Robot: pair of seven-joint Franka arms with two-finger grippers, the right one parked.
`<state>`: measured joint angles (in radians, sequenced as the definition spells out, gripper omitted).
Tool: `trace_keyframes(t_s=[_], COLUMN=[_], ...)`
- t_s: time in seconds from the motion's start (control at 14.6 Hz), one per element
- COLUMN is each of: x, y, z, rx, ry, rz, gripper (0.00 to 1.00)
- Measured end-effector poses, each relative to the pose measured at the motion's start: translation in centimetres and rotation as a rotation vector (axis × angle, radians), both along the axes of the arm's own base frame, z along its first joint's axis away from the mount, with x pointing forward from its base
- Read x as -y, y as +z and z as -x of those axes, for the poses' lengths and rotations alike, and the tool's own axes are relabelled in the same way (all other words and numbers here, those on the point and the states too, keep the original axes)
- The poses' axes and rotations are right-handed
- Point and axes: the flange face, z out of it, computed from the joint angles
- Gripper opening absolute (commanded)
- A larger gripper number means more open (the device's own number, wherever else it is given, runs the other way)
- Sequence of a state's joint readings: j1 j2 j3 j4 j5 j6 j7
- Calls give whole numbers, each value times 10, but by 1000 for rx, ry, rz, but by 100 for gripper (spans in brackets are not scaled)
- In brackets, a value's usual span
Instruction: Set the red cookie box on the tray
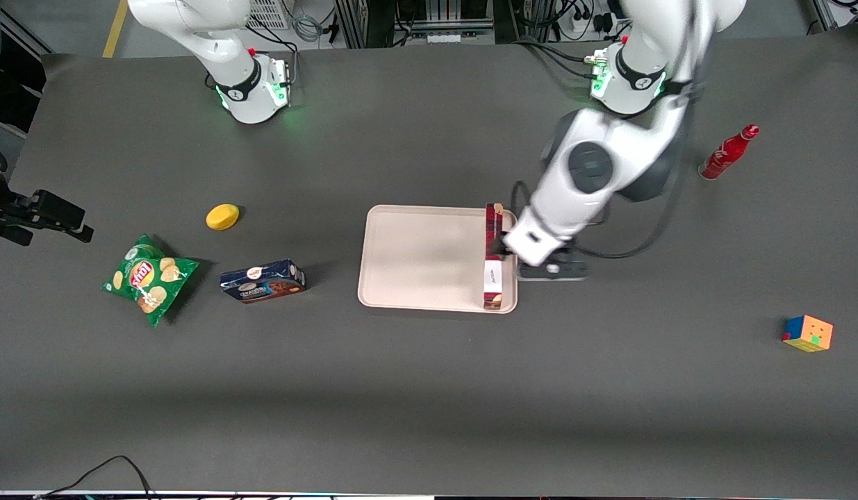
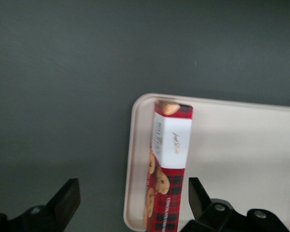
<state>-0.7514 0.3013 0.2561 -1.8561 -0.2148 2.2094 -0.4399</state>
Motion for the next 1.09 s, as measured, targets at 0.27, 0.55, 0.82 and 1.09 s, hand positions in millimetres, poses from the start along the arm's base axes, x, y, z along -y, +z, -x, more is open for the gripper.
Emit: trace_keyframes(t_s=[0.27,0.55,0.82,1.09], x=[-120,-230,-279,-293], y=[96,150,209,245], z=[-25,-25,-16,-4], rx=[31,18,-19,3], ry=[50,20,-57,-79], rz=[59,22,-56,-98], gripper=[100,100,100,100])
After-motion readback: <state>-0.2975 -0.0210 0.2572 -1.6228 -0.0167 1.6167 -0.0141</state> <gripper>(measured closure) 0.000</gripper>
